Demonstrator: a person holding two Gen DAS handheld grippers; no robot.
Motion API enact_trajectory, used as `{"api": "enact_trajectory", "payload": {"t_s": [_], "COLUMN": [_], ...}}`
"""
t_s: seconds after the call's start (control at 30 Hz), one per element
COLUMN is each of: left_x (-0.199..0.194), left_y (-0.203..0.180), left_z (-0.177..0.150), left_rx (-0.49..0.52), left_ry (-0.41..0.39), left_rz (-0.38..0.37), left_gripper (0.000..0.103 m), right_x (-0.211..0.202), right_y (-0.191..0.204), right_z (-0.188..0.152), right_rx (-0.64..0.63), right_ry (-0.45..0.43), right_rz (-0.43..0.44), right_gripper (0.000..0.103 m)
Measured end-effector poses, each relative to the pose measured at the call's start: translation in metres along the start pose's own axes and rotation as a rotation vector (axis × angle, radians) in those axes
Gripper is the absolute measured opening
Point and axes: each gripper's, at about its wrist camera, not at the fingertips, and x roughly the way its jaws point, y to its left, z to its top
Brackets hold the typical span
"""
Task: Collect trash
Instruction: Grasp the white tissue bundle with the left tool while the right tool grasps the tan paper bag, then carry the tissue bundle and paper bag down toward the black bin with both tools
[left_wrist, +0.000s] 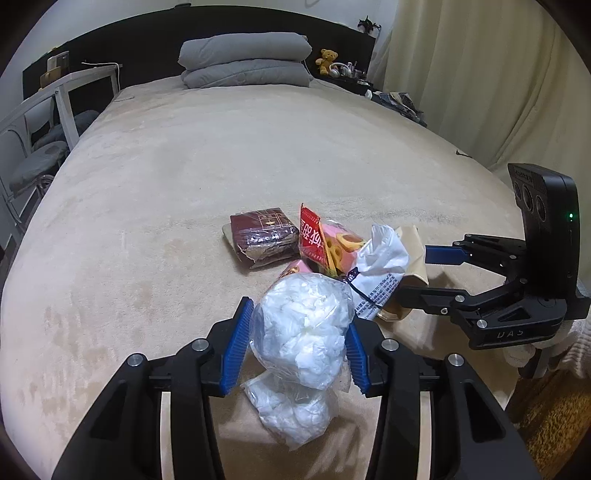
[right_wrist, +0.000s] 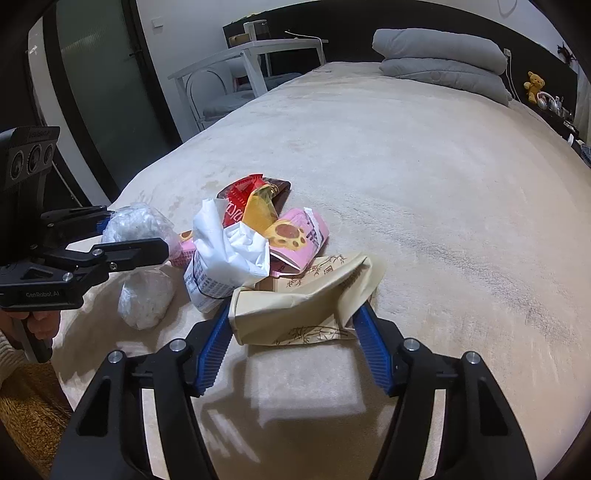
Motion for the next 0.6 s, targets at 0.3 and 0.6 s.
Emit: {"api": "enact_trajectory", "payload": {"t_s": [0.3, 0.6], "left_x": [-0.026, -0.051], "left_y": [-0.002, -0.023], "left_z": [-0.003, -0.007], "left_rx": [-0.024, -0.025], "left_ry": [-0.061, -0.116], "left_rz": [0.005, -0.028], "left_gripper": [0.045, 0.045], "right_x": [-0.022, -0.054], "right_y": [-0.002, 0.002], "right_z": [-0.011, -0.03], "right_rx": [0.032, 0.083], "right_ry": [-0.026, -0.07], "right_rz": [-0.048, -0.057], "right_gripper": [0.064, 0.064]}}
